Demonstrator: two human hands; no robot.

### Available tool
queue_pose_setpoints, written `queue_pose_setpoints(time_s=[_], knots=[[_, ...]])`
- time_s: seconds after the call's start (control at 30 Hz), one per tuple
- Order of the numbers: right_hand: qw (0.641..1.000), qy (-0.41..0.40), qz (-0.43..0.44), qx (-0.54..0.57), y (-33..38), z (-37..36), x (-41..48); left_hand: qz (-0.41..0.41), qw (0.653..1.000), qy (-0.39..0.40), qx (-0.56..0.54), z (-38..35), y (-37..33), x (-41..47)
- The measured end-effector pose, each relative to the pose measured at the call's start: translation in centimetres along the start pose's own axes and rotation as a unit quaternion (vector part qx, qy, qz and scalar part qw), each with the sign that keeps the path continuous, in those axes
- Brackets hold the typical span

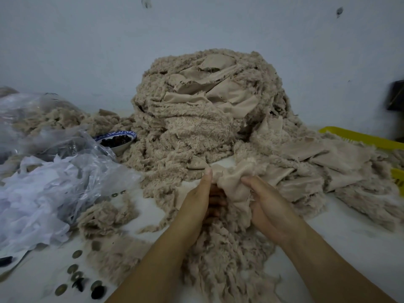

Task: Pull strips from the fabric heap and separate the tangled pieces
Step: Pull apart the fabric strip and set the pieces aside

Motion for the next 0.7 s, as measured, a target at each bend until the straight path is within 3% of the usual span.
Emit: queue_pose_setpoints(time_s=[0.07, 0.2, 0.27, 0.47, 0.57, 0.7], knots=[[1.0, 0.001, -0.003, -0.006, -0.2, 0.1, 0.0, 0.008, 1.0, -0.015, -0.025, 0.0, -0.1, 0.1], [0.999, -0.005, -0.016, -0.051, -0.6, -0.2, -0.1, -0.062, 0.992, -0.104, 0.018, 1.0, -0.8, 0.2], [0.996, -0.018, -0.007, -0.082, -0.6, -0.1, 0.1, -0.084, 0.993, -0.083, 0.01, 0.8, -1.2, -0.1], [0.991, -0.045, 0.041, -0.115, -0.3, -0.3, -0.2, -0.047, 0.993, 0.061, 0.089, -0.6, -0.8, -0.7], [0.975, -0.096, 0.053, -0.192, -0.2, -0.2, -0.2, -0.078, 0.991, 0.072, 0.078, -0.7, -1.2, -0.9], [0.95, -0.204, 0.073, -0.223, 0.2, 1.0, 0.1, -0.147, 0.982, 0.004, 0.118, -0.5, -1.9, -1.0]])
Point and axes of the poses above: each hand's wrist, its own x-axis towards the middle knuckle, its own z-axis out of the back of the hand, y = z × x, the point moved 4 cm from there along x, towards the middle knuckle, and after that the axes turned 1 degree about -y, right-handed, at the moved point
